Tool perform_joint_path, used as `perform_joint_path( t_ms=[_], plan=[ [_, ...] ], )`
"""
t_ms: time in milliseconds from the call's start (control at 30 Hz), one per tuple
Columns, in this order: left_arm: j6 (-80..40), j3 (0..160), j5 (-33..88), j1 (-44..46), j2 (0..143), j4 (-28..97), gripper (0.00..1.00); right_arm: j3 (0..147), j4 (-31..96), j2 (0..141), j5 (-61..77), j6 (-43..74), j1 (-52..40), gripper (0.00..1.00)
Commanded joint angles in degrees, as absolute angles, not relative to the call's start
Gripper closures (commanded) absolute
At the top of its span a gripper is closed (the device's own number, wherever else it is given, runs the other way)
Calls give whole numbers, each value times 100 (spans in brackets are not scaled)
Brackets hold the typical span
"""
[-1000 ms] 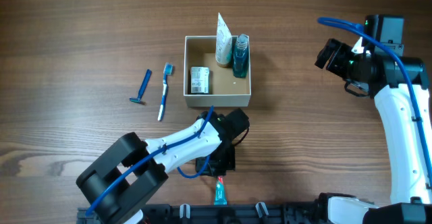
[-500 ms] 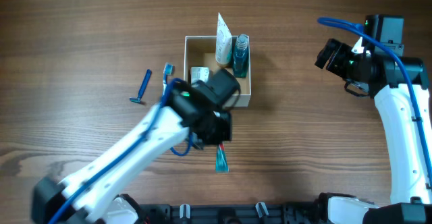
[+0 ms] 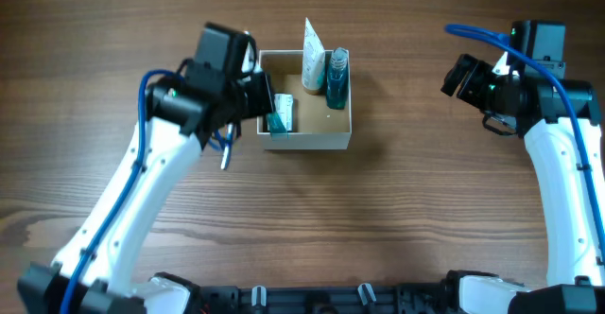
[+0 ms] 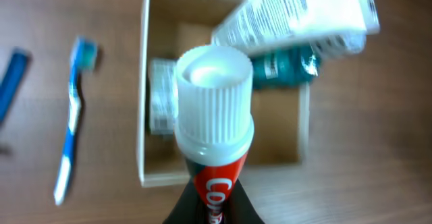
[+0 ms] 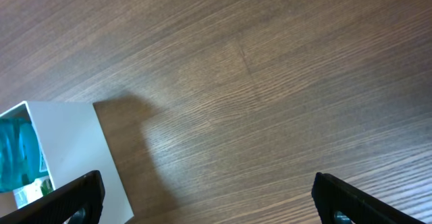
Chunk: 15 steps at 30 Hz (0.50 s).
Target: Pack container
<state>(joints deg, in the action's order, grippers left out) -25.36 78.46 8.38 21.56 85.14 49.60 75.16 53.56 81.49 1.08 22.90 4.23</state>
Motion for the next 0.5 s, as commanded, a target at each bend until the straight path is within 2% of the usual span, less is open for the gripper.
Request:
perform_joint_path(
  t_ms=[0, 167, 333, 367, 400, 433, 467],
  plan=[
    [-1658, 7909, 1284, 1914, 9015, 4466, 96, 7553, 5339, 8152, 139, 2263, 436, 0],
    [-1347, 7909, 1831, 1942, 9583, 3933, 96, 7553, 5339, 8152, 139, 2263, 436, 0],
    [-1345, 7909, 1872, 1942, 10014, 3918, 95, 7553, 5339, 8152, 139, 2263, 436, 0],
    [-1350, 7909, 1925, 1949, 10084, 3951, 90, 7553, 5339, 8152, 139, 2265, 436, 0],
    [-1350, 7909, 1975, 1957, 10110, 3972, 75, 7553, 5339, 8152, 139, 2265, 436, 0],
    [-1350, 7909, 2075, 1966, 10123, 4010, 43, 7553, 5339, 8152, 139, 2265, 436, 0],
    [-1347, 7909, 2156, 1966, 10123, 4025, 37, 7553, 5339, 8152, 139, 2263, 436, 0]
  ],
)
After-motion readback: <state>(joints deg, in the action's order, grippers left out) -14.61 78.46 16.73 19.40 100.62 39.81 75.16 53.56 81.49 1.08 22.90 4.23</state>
